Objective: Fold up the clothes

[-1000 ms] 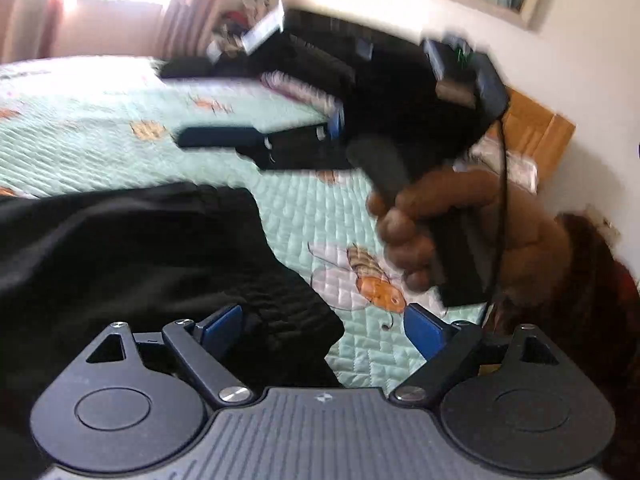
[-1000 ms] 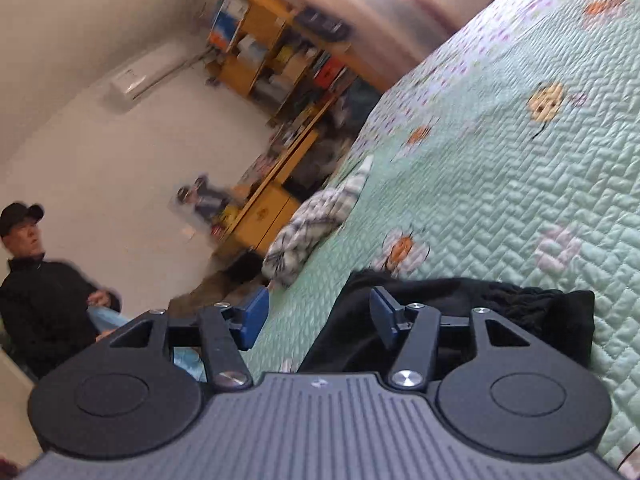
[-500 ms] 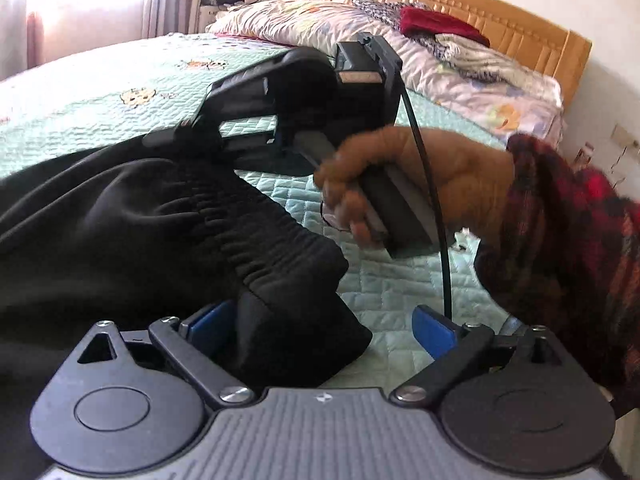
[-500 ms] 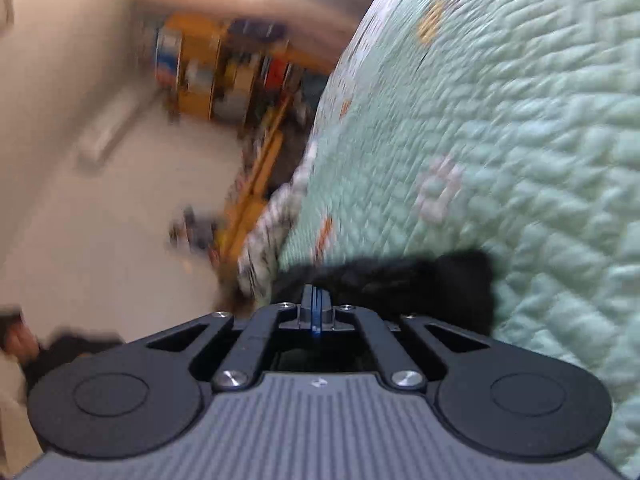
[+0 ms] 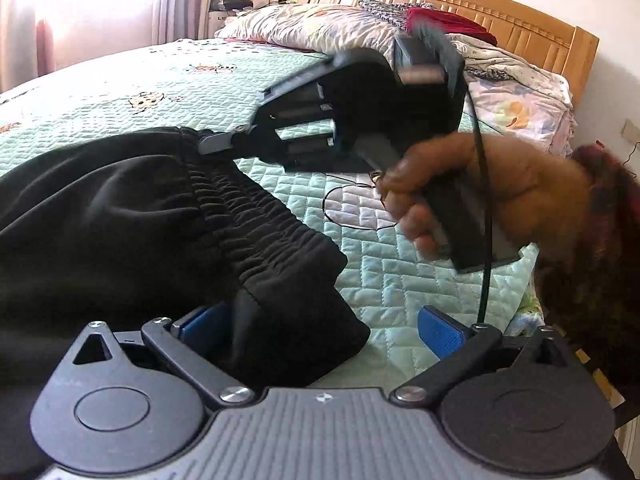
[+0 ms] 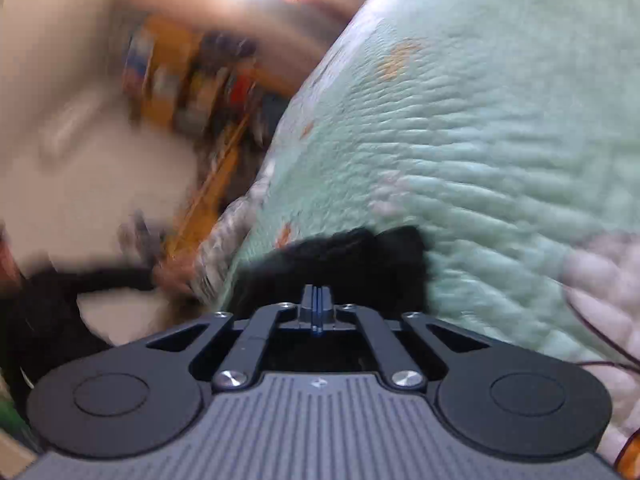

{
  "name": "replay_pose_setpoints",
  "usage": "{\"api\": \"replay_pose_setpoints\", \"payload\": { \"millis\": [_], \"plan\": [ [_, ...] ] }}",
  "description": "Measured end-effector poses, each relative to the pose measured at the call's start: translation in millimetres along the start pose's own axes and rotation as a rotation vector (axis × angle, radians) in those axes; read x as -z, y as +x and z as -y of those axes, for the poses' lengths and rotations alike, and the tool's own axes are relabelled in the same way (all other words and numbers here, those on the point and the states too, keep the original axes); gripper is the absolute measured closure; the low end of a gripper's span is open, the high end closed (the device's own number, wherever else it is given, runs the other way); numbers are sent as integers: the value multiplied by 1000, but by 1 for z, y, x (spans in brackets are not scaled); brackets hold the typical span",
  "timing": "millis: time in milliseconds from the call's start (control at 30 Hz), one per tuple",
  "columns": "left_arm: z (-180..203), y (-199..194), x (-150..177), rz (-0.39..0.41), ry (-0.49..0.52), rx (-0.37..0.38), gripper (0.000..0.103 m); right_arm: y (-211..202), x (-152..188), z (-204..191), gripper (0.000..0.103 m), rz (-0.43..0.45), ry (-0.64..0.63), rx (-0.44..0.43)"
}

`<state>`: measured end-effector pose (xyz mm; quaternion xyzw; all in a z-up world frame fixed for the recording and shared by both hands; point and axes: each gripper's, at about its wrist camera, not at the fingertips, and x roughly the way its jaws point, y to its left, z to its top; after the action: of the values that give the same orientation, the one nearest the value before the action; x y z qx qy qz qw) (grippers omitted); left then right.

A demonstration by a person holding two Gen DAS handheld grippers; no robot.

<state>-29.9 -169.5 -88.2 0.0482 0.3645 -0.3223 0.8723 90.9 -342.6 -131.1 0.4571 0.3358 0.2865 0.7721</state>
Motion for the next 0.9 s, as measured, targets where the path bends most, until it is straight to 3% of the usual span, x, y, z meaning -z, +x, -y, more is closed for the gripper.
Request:
{"api": "replay_pose_setpoints", "payload": {
  "millis": [133,200,267,400,467,500,533,567,700,767,900],
  "plan": [
    [-4,-1,3,14,-24,3,2,-26,7,-26,94,105,-62,23],
    [0,0,4,23,-17,-9,2,-44,13,-46,94,116,-110,-40],
    [4,1,4,33,-9,-24,2,-61,19,-65,83,125,-156,-103],
    [7,-3,8,53,-9,-29,2,-73,43,-70,70,11,-167,-178],
    [8,-6,11,51,-9,-26,2,-65,61,-53,72,-103,-180,-39],
    [8,-7,12,50,-13,-18,2,-61,69,-40,82,-139,-183,32],
    [9,-8,14,48,-18,-9,2,-66,75,-28,103,-116,-166,28],
    [9,-9,15,50,-13,-7,2,-72,75,-18,103,-105,-110,12],
    [7,-19,14,60,-10,3,2,-78,74,-30,103,-77,-151,39],
    [6,-32,13,73,-32,27,3,-77,71,-41,94,-69,-189,46],
    [0,-62,16,123,-68,84,3,-76,72,-70,84,-38,-237,-62]
  ]
}}
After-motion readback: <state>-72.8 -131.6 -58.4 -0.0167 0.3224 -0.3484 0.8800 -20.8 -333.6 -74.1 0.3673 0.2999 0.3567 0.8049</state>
